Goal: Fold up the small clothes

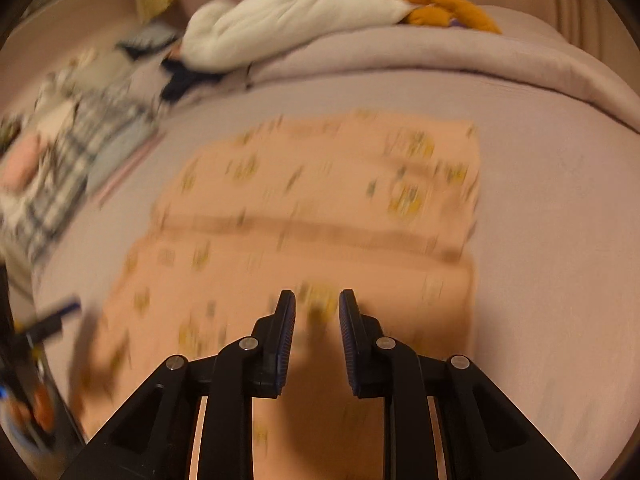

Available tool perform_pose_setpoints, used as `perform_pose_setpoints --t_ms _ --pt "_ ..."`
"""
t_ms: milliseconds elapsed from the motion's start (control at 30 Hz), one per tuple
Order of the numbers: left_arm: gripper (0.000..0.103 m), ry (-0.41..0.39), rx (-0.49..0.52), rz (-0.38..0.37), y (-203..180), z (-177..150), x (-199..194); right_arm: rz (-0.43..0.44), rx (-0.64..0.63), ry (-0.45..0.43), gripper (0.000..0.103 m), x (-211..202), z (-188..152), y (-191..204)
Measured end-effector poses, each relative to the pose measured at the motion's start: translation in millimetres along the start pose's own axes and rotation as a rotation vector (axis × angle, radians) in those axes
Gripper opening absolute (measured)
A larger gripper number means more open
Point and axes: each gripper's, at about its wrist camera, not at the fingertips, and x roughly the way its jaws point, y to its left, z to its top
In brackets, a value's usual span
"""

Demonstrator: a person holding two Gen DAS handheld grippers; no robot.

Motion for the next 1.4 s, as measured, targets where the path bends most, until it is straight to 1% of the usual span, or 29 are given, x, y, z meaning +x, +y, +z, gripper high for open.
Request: perform_pose_setpoints --t_ms 67,133,200,267,333,467,567,600,633,667,700,767,833,867,900,967,1100,1300,1333,1400 --pt "0.091 0.018 0.025 -0.019 -6.7 -7.5 2.9 -0.049 -0.037 0.023 0.022 -1.1 -21.8 6.8" --pt "0.091 0.037 0.036 -0.047 -9.6 -15.1 5.6 -0.103 -0.085 0.023 0.022 -6.1 -39.6 13.6" --pt "0.089 0.083 0.039 -0.069 -9.9 -28.0 9.5 -0.115 -0.099 0.013 0.022 -20.1 -57.0 13.3" --pt "0.088 0.124 0.026 -0.077 -7.1 -39.2 12.1 -0.095 -0.087 0.013 0.022 -30.9 -73.1 10.7" --pt "0.088 0.166 0.023 -0.059 -4.5 -54.4 13.1 -0.081 -0.073 0.017 0.022 -40.0 -84.7 6.7" --pt "0.087 0.183 0.055 -0.048 -5.0 -75.3 -3.1 -0.018 0.012 0.041 0.022 -59.5 -105.6 -9.0" --pt "0.087 0.198 0.037 -0.069 0.3 -85.4 -19.1 0.045 0.078 0.048 0.023 -78.1 -120.1 -17.7" --pt "0.087 0.199 0.021 -0.069 4.0 -88.2 -26.1 0.068 0.104 0.041 0.025 -86.0 -128.3 -18.1" --pt "0.087 0.197 0.011 -0.067 6.1 -89.3 -30.1 0.110 0.149 0.019 0.027 -95.8 -133.0 -24.5" --pt "0.087 0.188 -0.016 -0.067 11.1 -90.2 -37.0 0.145 0.196 -0.011 0.034 -103.7 -135.2 -32.7" --pt "0.087 0.178 -0.039 -0.074 14.5 -89.7 -40.9 0.162 0.236 -0.036 0.044 -110.2 -137.5 -40.8" --pt "0.087 0.157 -0.080 -0.077 21.0 -85.3 -43.4 0.177 0.333 -0.092 0.052 -119.7 -140.7 -60.6" --pt "0.087 0.142 -0.117 -0.056 26.0 -81.7 -44.3 0.200 0.399 -0.098 0.052 -116.6 -142.6 -70.7" --pt "0.087 0.132 -0.149 -0.074 30.6 -78.9 -43.3 0.222 0.421 -0.094 0.052 -111.7 -142.8 -74.0" --pt "0.087 0.128 -0.182 -0.108 35.4 -76.8 -40.4 0.232 0.426 -0.089 0.052 -109.0 -144.4 -73.2" --pt "0.087 0.145 -0.226 -0.140 41.4 -74.1 -30.8 0.248 0.426 -0.057 0.052 -94.0 -141.4 -69.5" --pt "0.087 0.168 -0.219 -0.175 39.5 -67.6 -17.7 0.263 0.415 -0.015 0.052 -69.4 -130.9 -61.6" --pt "0.087 0.192 -0.254 -0.282 45.6 -53.0 -0.8 0.313 0.410 -0.016 0.052 -60.8 -110.5 -68.5" --pt "0.087 0.192 -0.266 -0.306 46.4 -48.3 4.2 0.325 0.417 -0.018 0.052 -58.7 -107.4 -72.1" --pt "0.087 0.195 -0.278 -0.330 47.6 -40.7 12.0 0.351 0.439 -0.025 0.052 -52.5 -101.6 -75.9"
